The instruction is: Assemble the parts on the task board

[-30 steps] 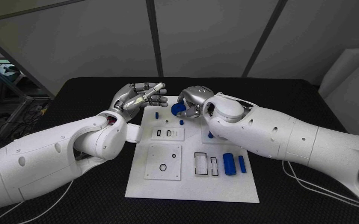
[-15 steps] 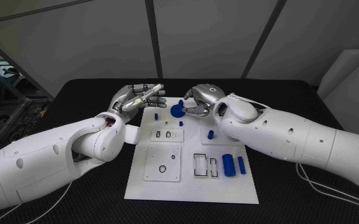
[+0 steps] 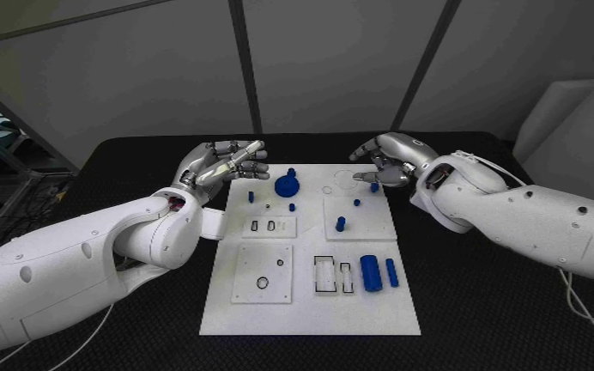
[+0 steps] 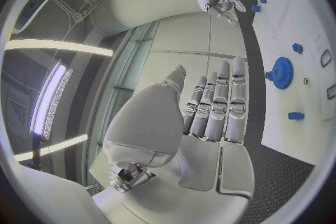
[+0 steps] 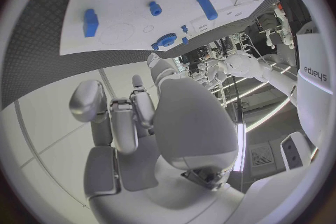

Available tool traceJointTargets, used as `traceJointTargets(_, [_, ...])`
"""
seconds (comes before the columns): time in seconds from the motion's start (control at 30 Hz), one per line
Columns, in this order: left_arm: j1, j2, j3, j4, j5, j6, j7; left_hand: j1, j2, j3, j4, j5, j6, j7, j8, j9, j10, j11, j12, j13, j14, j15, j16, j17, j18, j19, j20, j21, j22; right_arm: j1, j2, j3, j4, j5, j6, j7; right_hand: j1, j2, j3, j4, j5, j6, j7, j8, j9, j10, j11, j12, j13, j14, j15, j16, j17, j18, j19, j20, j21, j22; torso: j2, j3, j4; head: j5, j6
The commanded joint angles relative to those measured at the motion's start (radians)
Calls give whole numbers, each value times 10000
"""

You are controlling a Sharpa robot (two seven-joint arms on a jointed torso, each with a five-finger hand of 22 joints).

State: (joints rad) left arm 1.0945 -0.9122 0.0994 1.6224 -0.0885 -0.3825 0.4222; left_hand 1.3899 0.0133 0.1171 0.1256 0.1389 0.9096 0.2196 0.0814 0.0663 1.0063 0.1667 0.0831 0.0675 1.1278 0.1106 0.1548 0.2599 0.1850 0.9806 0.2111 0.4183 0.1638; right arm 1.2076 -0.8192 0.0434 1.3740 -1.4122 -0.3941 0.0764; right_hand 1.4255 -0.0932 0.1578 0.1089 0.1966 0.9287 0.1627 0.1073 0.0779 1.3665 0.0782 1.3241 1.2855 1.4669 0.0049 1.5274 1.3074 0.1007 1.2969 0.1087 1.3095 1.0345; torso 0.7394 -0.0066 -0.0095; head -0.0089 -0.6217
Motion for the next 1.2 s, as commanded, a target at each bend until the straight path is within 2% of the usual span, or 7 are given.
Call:
traceJointTargets(0.03, [16,20,7,-48,-57,139,96,45,33,45,-17,-17,96,-2,-30,4,112,5,-35,10,-23,-3,-57,20,-41,-64,-12,39,19,20,-265,33,-76,1181,951,865,21,-90,-62,-78,33,66,-46,-4,-27,1,-74,-64,-34,762,-74,-64,1444,11,-55,-21,-30,-2,-18,22,-40,-8,13])
traceJointTargets(0.27, [14,81,7,-134,-57,163,104,45,33,51,-22,-18,111,-14,-28,6,131,-2,-30,12,-24,-6,-63,27,-40,-68,-14,42,20,11,-334,53,-572,1233,1122,799,-7,-126,-159,-126,113,-99,-45,-140,-83,-102,-75,-215,-182,763,-85,-76,1433,17,-76,-44,-66,-52,12,44,-42,-3,-2])
traceJointTargets(0.43, [12,101,7,-182,-57,180,100,45,33,51,-22,-18,111,-14,-28,6,131,-2,-30,12,-24,-6,-63,27,-40,-68,-14,42,20,-3,-137,55,-962,1173,1307,731,-45,-112,-216,-130,116,-199,-41,-218,-102,-153,-73,-290,-254,759,-87,-90,1411,27,-108,-49,-107,-120,8,8,-18,-11,-53])
traceJointTargets(0.53, [11,114,7,-206,-56,189,101,45,33,51,-22,-18,111,-14,-28,6,131,-2,-30,12,-24,-6,-63,27,-40,-68,-14,42,20,-23,-56,54,-1151,1071,1424,697,-59,-97,-230,-127,120,-172,-34,-209,-95,-152,-68,-292,-252,759,-85,-93,1408,30,-117,-48,-118,-138,18,5,2,-12,-71])
traceJointTargets(0.7, [11,124,7,-235,-56,190,102,46,32,54,-24,-18,117,-18,-27,6,140,-6,-28,12,-23,-8,-65,31,-39,-70,-14,44,21,-56,38,54,-1365,933,1498,659,-43,-67,-234,-144,131,-125,-32,-191,-84,-139,-67,-279,-234,764,-83,-86,1429,26,-105,-48,-112,-119,7,7,-35,19,-122])
traceJointTargets(0.97, [9,180,7,-253,-56,206,105,46,30,57,-27,-19,124,-22,-27,7,149,-9,-26,13,-23,-11,-68,35,-38,-72,-15,46,22,-158,190,52,-1540,545,1795,580,-3,-32,-234,-182,144,-57,-39,-167,-71,-119,-72,-260,-209,766,-85,-85,1435,26,-101,-50,-115,-120,12,10,-1,-10,-192])
traceJointTargets(1.2, [7,175,7,-282,-56,204,102,47,29,59,-31,-19,127,-21,-28,6,153,-11,-26,13,-21,-13,-70,39,-38,-73,-16,48,23,-212,232,51,-1593,442,1921,513,-2,-11,-240,-190,156,-10,-42,-149,-64,-92,-76,-230,-174,769,-87,-82,1445,25,-96,-51,-114,-114,2,9,-19,19,-248])
